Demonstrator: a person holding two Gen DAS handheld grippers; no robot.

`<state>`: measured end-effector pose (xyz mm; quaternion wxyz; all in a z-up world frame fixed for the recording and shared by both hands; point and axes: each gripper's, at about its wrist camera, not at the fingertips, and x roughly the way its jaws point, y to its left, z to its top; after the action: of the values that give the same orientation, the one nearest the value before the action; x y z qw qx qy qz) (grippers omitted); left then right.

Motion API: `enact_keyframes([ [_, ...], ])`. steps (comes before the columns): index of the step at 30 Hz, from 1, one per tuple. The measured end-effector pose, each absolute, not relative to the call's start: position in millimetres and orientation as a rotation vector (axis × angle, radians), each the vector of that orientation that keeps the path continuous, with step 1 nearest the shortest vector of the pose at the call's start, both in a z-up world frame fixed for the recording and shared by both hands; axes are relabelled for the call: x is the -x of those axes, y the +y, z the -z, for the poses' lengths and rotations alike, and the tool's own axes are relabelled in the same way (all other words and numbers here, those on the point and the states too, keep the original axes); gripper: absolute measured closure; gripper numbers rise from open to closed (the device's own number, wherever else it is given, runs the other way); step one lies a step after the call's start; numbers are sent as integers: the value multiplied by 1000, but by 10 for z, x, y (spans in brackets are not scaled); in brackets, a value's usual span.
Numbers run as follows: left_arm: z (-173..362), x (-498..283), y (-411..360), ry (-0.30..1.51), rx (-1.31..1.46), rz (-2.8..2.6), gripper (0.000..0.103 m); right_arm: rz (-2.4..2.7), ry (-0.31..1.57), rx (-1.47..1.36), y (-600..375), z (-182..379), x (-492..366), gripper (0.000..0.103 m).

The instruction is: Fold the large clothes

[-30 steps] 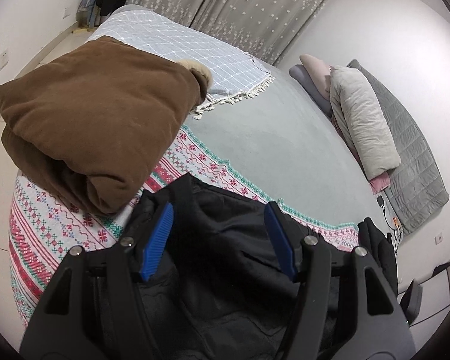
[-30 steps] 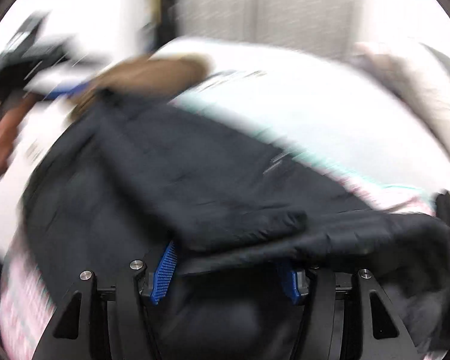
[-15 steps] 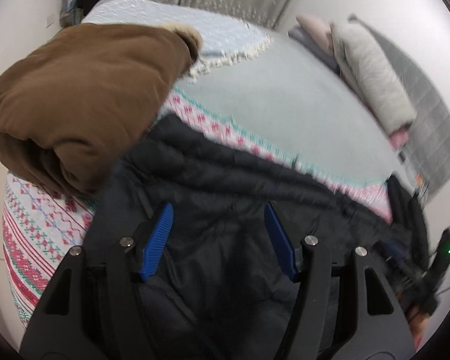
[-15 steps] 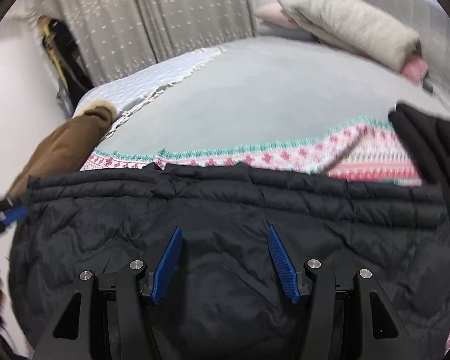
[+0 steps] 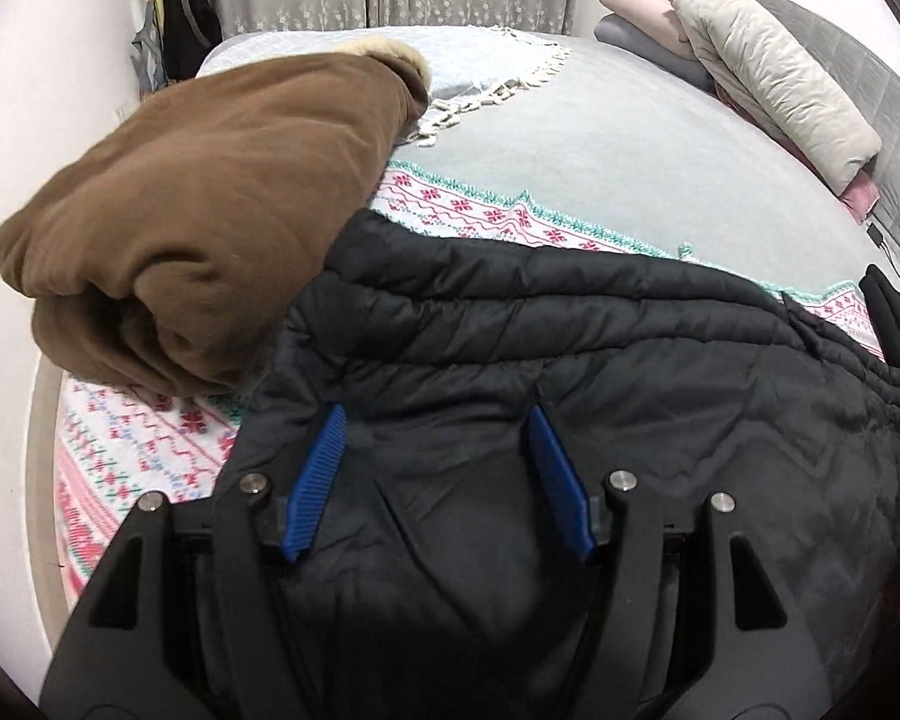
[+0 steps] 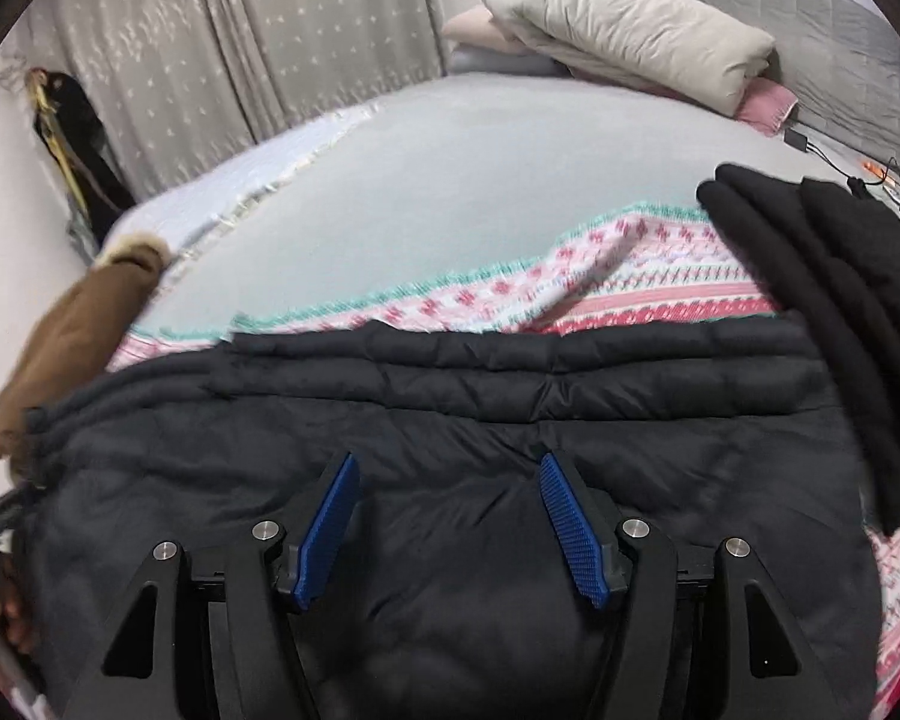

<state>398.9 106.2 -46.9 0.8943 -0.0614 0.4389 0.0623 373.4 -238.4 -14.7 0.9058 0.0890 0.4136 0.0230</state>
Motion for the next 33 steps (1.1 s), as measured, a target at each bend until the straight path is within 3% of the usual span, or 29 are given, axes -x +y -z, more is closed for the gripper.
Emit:
enact_keyframes([
  [6, 180, -3592, 880, 856, 184, -28, 36, -51, 885, -121, -2415, 10, -3171, 38],
  [12, 221, -3060, 23, 834, -61, 94, 34, -122, 947, -72, -2193, 198, -2668, 38],
  [17, 404, -2973, -246, 874, -124, 86, 34, -212, 929, 79, -1673, 355, -2337, 38],
  [22, 491, -3034, 223, 898, -89, -15, 32, -141, 941, 110, -1972, 466, -2258, 37],
  [26, 558, -3005, 810, 921, 8, -110, 23, -48, 941, 47, -2577, 482, -2176, 37],
  [33, 651, -2826, 1163, 934, 39, -185, 23, 84, 977, -85, -3283, 604, -1999, 26],
])
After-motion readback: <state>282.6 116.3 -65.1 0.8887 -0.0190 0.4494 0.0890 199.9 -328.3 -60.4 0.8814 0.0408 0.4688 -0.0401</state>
